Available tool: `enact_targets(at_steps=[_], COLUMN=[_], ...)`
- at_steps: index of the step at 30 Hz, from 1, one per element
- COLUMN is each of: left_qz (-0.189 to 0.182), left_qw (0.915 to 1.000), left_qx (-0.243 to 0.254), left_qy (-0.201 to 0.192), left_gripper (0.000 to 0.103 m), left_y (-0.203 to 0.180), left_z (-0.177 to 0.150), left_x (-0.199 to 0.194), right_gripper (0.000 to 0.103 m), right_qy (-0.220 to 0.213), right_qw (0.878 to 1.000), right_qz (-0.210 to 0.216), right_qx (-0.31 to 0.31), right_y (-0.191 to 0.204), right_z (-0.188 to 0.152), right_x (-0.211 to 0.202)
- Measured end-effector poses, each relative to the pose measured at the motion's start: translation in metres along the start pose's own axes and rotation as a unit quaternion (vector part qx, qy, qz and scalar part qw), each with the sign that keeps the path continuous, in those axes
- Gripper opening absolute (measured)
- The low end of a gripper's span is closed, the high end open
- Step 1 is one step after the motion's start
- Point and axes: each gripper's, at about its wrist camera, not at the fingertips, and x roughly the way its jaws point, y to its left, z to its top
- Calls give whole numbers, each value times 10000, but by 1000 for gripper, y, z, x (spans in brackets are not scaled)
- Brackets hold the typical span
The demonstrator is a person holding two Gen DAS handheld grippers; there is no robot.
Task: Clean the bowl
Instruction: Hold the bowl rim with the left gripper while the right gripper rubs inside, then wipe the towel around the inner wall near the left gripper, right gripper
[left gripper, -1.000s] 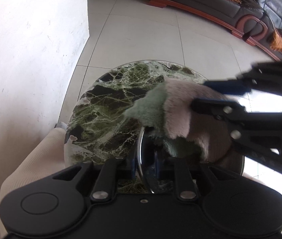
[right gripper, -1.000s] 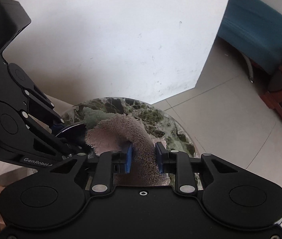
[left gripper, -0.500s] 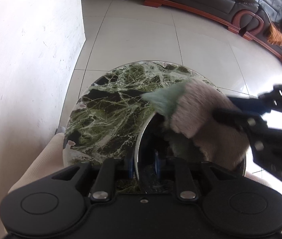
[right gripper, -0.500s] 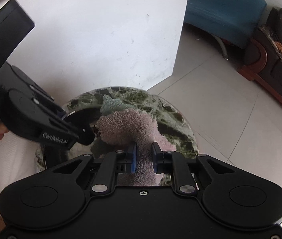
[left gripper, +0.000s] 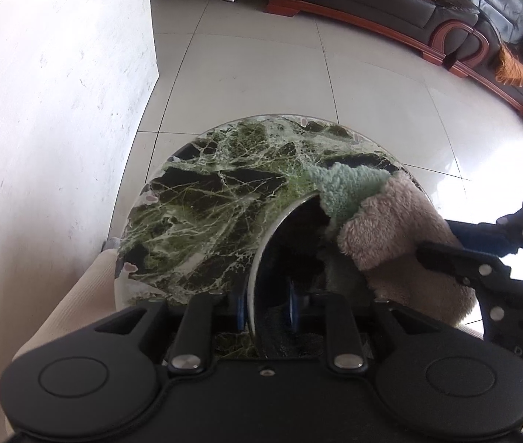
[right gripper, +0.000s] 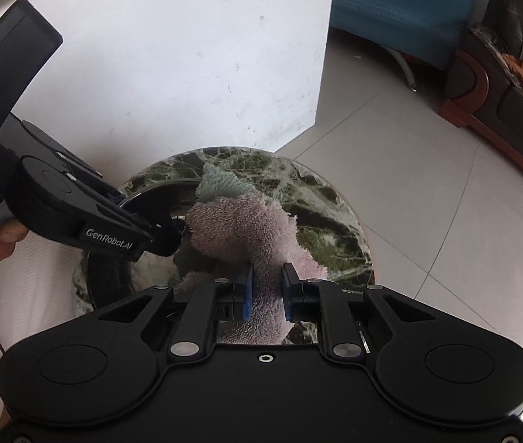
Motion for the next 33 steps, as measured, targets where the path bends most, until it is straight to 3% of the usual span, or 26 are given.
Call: enact_targets(at_steps=[9,20,30,33], left_qz=[21,15,50,80], left_qw=[9999,9999,9999,9998], left_qx=[112,153,162,187], left_qy=[26,-9,25,3], left_gripper=[22,23,23,24], left_y=[-2,-3,-4,-6], left_z=[2,2,2,1], left_x=[3,4,5,5], right_gripper=[15,16,16,16], right_qy=[-111,51,-74,-47], right_qw=[9999,9988,9999,9998], right_qz=[36,-10,-63,-65], right_qx=[-87,481,106,176], right_y=[-1,-1,-4,-5], right_z=[27,-9,24,19], right_x=[18,-6,14,13])
